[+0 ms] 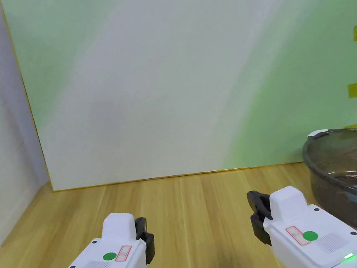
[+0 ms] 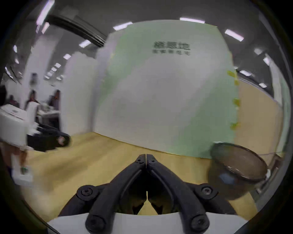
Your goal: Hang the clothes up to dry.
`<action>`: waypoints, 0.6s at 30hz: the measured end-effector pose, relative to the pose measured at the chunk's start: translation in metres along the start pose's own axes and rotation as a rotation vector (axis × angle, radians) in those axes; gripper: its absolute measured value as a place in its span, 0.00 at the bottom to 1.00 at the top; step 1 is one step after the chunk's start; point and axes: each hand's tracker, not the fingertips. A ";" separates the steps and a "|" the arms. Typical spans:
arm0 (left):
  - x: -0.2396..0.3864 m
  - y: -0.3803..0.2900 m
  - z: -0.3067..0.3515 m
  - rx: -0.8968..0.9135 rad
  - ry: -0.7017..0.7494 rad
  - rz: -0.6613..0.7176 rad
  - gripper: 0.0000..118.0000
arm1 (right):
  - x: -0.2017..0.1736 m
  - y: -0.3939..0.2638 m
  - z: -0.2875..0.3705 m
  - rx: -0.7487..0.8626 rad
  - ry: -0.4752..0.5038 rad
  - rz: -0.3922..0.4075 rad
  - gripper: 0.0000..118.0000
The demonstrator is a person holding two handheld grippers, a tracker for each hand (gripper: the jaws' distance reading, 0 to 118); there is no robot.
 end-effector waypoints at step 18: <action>-0.017 -0.022 -0.027 -0.099 0.066 0.109 0.95 | 0.007 -0.035 -0.051 -0.217 -0.098 -0.199 1.00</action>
